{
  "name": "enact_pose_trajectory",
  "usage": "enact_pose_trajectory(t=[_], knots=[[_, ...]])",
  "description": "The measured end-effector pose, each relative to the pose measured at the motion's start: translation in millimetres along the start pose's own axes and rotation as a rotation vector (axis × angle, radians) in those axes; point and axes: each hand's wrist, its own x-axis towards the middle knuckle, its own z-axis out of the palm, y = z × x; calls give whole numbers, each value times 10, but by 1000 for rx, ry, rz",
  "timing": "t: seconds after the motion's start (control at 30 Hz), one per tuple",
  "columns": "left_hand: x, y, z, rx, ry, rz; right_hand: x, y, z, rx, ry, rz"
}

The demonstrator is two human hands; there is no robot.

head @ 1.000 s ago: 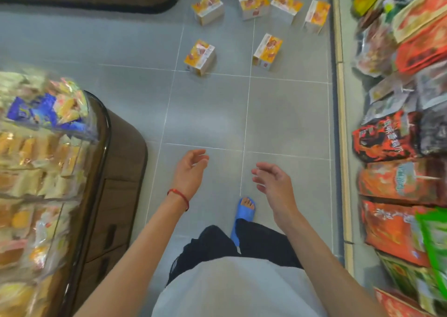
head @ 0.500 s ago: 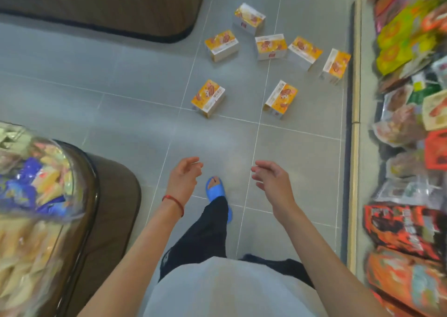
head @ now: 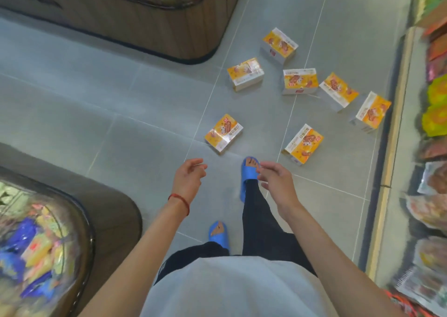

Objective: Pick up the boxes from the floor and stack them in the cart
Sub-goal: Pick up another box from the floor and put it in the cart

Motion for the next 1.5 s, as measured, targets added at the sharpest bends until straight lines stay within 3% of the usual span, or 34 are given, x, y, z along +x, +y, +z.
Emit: enact_pose_trajectory(t=[0.33, 0.6, 1.07, 1.27, 1.5], knots=[[1254, 722, 562, -125, 153, -185, 1650, -1027, 201, -271, -123, 41], [2314, 454, 730, -228, 151, -369, 2775, -1060, 597, -421, -189, 179], [4263, -1204, 884, -65, 67, -650, 4821, 500, 1373, -472, -44, 293], [5231, -1839, 1002, -47, 111, -684, 5673, 1114, 1721, -528, 47, 141], [6258, -2429, 1256, -80, 107, -581, 6633, 1669, 2145, -567, 122, -77]])
